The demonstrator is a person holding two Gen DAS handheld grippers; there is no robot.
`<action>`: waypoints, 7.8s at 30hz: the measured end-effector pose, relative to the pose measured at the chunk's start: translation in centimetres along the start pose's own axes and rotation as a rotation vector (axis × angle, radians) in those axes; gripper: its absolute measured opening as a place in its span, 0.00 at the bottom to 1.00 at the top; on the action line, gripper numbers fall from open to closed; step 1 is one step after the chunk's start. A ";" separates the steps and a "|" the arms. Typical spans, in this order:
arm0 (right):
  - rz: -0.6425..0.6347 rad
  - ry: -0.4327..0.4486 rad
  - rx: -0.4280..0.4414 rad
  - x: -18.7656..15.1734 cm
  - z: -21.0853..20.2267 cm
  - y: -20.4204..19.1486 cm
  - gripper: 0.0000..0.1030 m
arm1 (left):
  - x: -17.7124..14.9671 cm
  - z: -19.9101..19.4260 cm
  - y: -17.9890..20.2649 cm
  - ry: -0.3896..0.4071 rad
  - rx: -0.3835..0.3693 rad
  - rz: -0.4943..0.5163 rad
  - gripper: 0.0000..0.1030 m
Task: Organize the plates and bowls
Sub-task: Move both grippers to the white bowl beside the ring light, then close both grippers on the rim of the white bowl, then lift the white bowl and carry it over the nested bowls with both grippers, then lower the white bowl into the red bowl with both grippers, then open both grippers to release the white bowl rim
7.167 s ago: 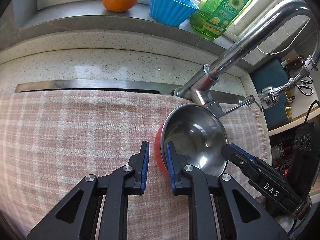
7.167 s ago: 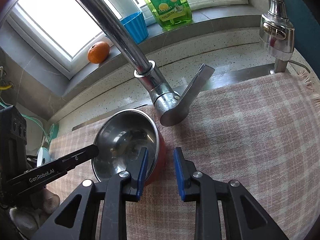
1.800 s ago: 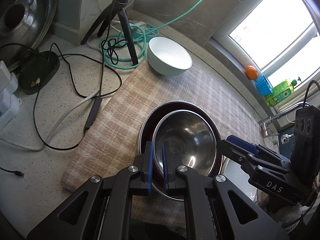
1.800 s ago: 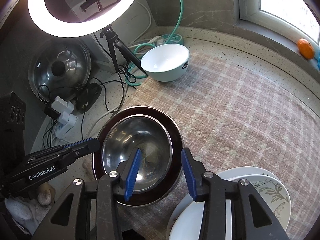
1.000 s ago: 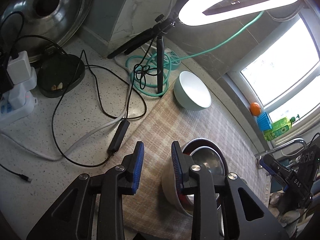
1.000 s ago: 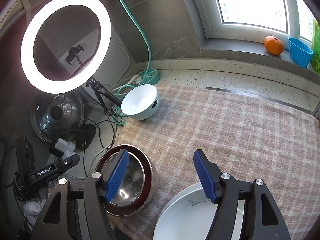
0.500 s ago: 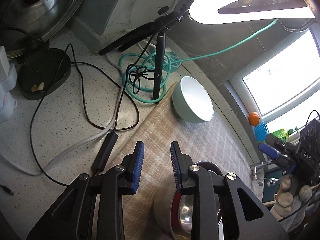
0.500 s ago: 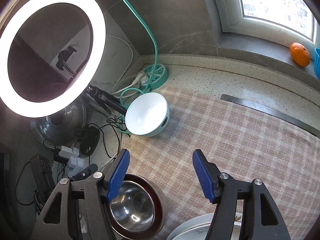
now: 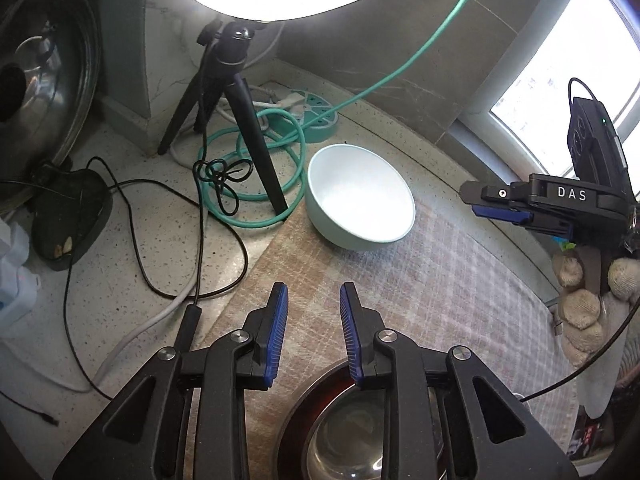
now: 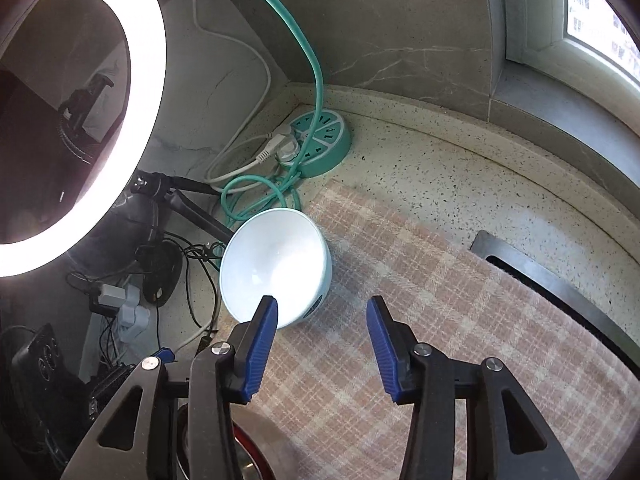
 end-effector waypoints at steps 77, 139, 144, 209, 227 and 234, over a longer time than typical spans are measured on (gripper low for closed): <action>-0.032 -0.116 0.054 2.6 7.3 -2.3 0.06 | 3.7 4.3 -8.4 -0.038 -0.372 -0.496 0.08; -0.017 0.002 0.049 -8.3 -4.5 -7.6 0.07 | -3.3 -7.1 -5.7 -0.077 -0.413 -0.372 0.08; -0.007 0.002 0.049 -9.8 -5.0 -7.5 0.07 | -4.2 -7.2 -5.3 -0.111 -0.409 -0.360 0.08; 0.090 -0.052 0.030 -16.3 -2.9 -5.6 0.15 | -6.0 -7.6 -4.6 -0.158 -0.198 -0.088 0.10; 0.028 0.164 -0.100 -18.2 -6.9 -5.5 0.24 | -5.7 -8.6 -7.0 -0.074 -0.117 -0.082 0.10; 0.147 0.160 -0.066 -18.6 -7.0 -3.1 0.25 | -5.8 -7.9 -7.2 -0.084 -0.111 -0.080 0.10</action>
Point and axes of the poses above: each gripper's, at about its wrist camera, not at the fingertips, and z roughly the way its jaws point, y to its right, x to its top, the point moved 2 cm from there along z, roughly the way its jaws point, and after that the axes turned 5 degrees about -x, right-handed, at the moved point
